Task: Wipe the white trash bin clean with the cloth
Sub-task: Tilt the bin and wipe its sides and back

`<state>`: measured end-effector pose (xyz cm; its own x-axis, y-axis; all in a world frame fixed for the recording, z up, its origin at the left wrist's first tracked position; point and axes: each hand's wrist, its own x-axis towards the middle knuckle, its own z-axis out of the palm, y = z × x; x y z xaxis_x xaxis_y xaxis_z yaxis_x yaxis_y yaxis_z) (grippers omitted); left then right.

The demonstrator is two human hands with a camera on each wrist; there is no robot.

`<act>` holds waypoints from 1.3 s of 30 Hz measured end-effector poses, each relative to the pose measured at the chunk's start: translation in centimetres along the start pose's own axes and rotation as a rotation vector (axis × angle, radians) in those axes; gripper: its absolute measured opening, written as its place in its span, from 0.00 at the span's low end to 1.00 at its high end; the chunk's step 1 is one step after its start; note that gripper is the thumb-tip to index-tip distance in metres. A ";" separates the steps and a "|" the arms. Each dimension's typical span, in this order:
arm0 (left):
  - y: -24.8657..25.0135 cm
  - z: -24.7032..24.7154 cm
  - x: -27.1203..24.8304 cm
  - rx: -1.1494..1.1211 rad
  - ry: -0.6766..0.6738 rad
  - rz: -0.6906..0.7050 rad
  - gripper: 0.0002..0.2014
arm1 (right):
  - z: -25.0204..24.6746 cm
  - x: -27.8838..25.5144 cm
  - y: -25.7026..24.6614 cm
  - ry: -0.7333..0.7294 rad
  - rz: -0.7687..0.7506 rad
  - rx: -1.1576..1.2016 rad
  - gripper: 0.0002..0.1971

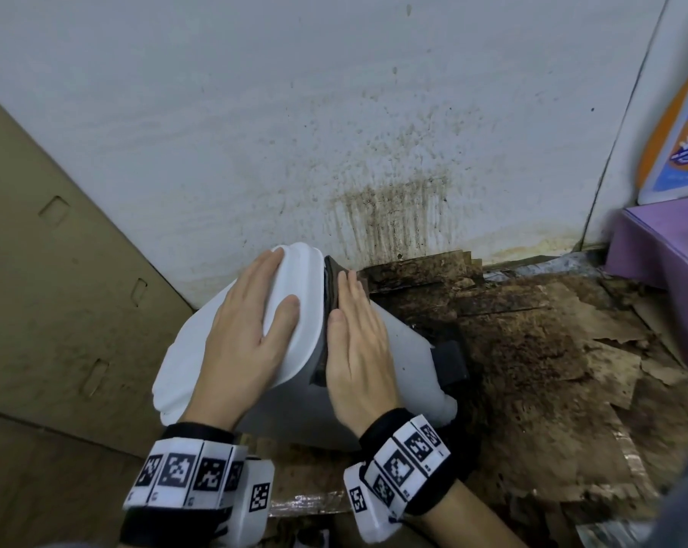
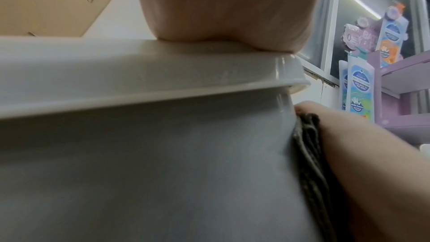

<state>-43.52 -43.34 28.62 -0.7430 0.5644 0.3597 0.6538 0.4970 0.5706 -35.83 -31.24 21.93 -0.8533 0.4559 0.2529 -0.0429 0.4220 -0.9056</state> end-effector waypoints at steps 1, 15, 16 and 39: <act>0.0 0.0 0.0 0.000 -0.002 -0.002 0.31 | 0.0 0.0 0.1 0.010 0.004 0.011 0.34; -0.3 -0.2 0.6 -0.022 0.004 -0.019 0.31 | -2.2 -0.1 7.2 -0.051 0.219 0.097 0.29; -0.3 -0.2 0.7 -0.023 0.007 -0.020 0.31 | -2.5 -0.2 8.1 -0.042 0.252 0.103 0.27; -0.5 -0.2 0.3 0.017 0.019 0.000 0.32 | -1.1 1.3 -0.1 -0.138 0.018 0.053 0.32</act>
<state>-44.06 -43.57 28.58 -0.7454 0.5520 0.3738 0.6561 0.5082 0.5579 -36.36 -29.80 22.75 -0.9173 0.3496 0.1906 -0.0513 0.3708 -0.9273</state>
